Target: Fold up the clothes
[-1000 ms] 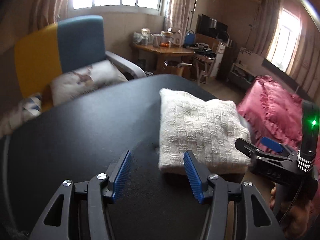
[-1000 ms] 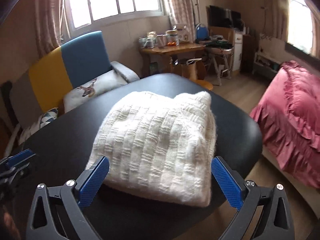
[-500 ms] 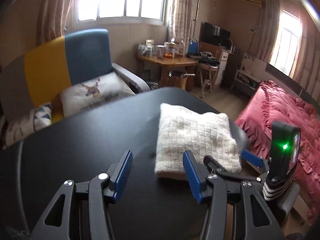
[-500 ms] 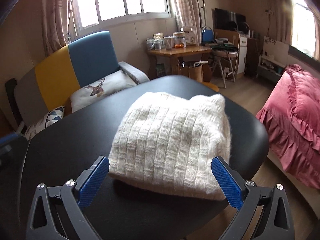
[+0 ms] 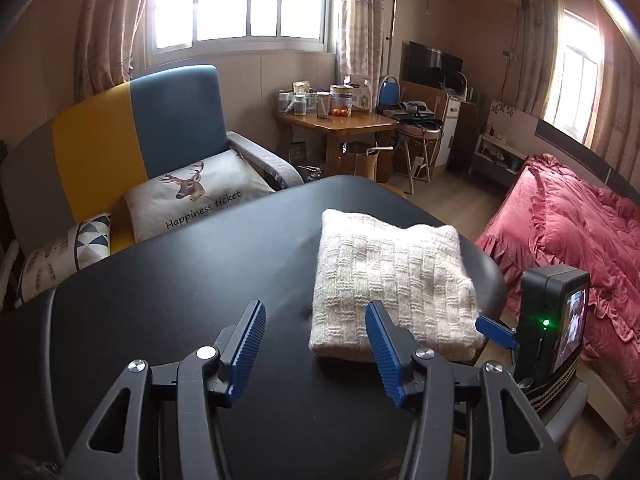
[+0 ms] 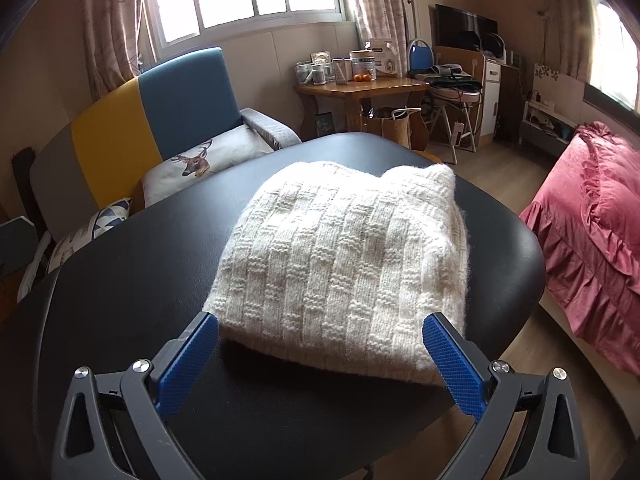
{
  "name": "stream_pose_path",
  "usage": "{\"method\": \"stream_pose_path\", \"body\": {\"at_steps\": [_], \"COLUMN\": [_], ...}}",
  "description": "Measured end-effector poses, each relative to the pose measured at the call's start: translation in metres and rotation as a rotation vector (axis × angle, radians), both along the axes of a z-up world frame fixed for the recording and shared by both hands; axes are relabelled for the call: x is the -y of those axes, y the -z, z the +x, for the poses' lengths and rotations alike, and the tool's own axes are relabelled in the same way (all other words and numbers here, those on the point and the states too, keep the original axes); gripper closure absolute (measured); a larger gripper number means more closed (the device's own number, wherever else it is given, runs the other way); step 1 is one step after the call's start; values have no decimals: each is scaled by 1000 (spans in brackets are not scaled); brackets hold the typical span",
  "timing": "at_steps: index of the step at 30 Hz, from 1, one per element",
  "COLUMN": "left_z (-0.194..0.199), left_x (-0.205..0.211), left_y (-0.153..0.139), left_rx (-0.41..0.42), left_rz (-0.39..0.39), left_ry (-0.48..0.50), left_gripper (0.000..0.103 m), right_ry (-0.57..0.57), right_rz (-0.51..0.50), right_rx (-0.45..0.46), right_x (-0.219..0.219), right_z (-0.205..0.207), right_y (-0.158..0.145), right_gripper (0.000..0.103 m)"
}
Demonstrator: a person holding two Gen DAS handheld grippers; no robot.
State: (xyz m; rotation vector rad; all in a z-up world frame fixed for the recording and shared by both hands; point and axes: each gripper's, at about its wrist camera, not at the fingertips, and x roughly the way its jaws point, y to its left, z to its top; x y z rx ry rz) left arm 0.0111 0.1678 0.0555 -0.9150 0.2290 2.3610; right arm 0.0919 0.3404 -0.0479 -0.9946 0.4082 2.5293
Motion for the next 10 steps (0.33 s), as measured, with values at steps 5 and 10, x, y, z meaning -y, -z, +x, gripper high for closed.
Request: {"method": "stream_pose_path", "body": {"at_steps": [5, 10], "left_z": [3, 2], "left_x": [1, 5], "left_y": [0, -3], "left_rx": [-31, -55], "left_rz": [11, 22], "left_ry": [-2, -19], "left_gripper": [50, 52], "right_ry": [-2, 7], "right_rz": [-5, -5], "right_rx": [10, 17], "right_x": [0, 0], "right_z": [-2, -2], "right_y": [4, 7], "right_gripper": [0, 0]}}
